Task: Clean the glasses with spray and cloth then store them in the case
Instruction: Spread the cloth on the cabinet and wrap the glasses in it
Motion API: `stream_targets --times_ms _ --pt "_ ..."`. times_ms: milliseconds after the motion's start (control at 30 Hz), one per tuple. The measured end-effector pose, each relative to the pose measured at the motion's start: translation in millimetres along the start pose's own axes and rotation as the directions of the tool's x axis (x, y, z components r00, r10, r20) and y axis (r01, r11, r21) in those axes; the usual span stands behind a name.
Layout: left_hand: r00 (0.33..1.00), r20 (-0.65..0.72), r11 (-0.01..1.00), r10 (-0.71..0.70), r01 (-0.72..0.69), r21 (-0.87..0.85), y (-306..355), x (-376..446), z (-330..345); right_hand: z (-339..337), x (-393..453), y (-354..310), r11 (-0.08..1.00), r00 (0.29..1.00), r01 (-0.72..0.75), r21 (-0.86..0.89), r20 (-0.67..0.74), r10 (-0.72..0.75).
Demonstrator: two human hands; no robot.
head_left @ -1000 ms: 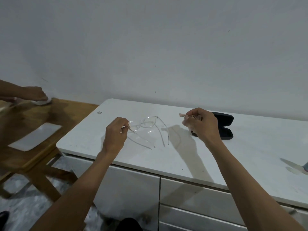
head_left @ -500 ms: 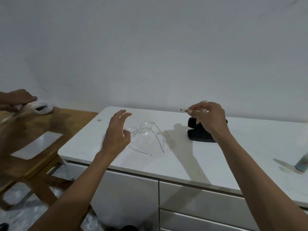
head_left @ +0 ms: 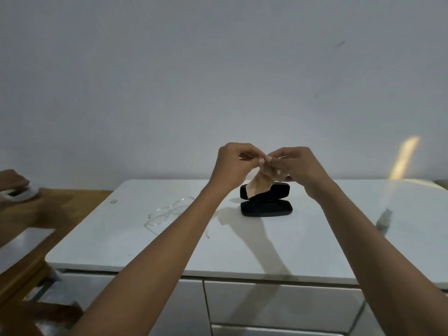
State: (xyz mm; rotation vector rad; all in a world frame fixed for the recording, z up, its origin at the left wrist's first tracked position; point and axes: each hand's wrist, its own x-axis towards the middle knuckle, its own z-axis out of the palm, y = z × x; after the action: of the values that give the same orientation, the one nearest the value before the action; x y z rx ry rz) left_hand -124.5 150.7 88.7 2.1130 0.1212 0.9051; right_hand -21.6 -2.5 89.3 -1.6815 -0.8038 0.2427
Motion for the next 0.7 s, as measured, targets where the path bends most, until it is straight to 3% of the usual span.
stream_targets --times_ms 367,700 --pt "0.99 -0.012 0.99 -0.141 0.141 0.016 7 15 3 -32 -3 4 0.909 0.994 0.049 -0.414 -0.068 -0.085" --pt "0.977 0.116 0.984 -0.178 0.177 0.021 -4 12 -7 -33 -5 4 0.872 0.989 0.073 -0.485 -0.075 -0.125"
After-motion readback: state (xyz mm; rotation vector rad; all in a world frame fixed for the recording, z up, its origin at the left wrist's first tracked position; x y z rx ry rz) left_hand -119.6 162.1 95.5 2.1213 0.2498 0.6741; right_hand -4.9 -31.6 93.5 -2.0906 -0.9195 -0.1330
